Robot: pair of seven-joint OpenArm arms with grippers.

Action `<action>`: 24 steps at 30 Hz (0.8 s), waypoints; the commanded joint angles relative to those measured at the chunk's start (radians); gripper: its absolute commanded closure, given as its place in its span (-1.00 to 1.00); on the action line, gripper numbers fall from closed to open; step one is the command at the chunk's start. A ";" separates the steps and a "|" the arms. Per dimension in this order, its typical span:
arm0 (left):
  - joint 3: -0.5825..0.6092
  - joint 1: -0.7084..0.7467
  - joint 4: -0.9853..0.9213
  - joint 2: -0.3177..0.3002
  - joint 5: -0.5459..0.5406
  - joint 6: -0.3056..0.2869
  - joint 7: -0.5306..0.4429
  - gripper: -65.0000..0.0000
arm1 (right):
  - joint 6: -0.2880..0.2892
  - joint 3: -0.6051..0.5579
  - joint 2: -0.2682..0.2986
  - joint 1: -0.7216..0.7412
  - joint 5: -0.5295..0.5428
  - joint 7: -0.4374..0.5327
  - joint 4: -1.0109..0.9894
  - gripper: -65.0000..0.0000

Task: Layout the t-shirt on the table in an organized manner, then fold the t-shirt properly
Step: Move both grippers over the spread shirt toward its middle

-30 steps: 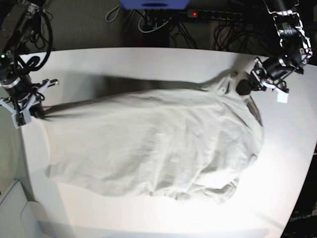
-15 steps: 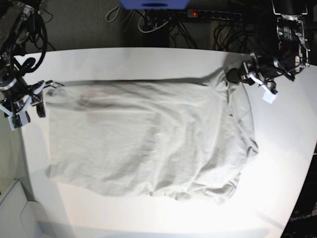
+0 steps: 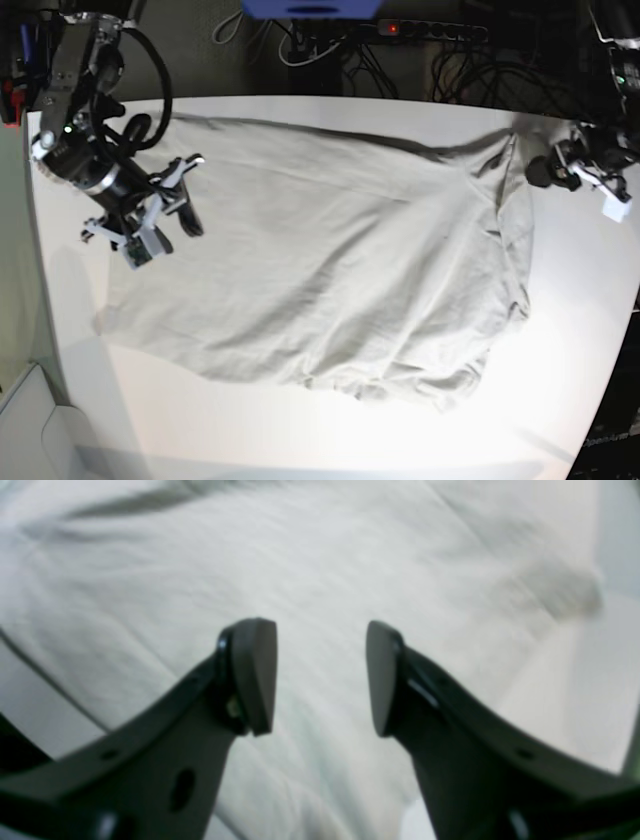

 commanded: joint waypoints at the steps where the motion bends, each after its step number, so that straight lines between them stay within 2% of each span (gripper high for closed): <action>1: -0.048 -0.029 0.012 -0.028 -0.018 0.005 -0.007 -0.10 | -0.001 -0.025 0.002 0.015 0.010 0.021 0.014 0.08; 5: -0.164 -0.084 0.012 -0.030 -0.020 0.005 -0.007 -0.10 | -0.001 -0.108 -0.001 0.012 0.010 0.021 -0.003 0.08; 10: -0.173 -0.201 -0.034 -0.022 -0.004 0.012 -0.010 -0.10 | -0.001 -0.189 0.003 0.012 0.010 0.021 -0.109 0.09; 12: -0.170 -0.233 -0.066 -0.007 -0.011 0.012 -0.009 -0.10 | -0.001 -0.200 0.037 0.012 0.010 0.016 -0.139 0.09; 14: -0.170 -0.250 -0.087 0.028 -0.004 0.012 -0.007 -0.10 | -0.001 -0.212 0.066 0.021 0.010 -0.012 -0.164 0.09; 18: -0.170 -0.249 -0.107 0.065 -0.003 0.012 -0.010 -0.10 | -0.080 -0.212 0.121 0.062 0.010 -0.065 -0.181 0.08; 24: -0.170 -0.249 -0.109 0.110 -0.003 0.012 -0.010 -0.10 | -0.083 -0.203 0.135 0.124 0.010 -0.194 -0.188 0.08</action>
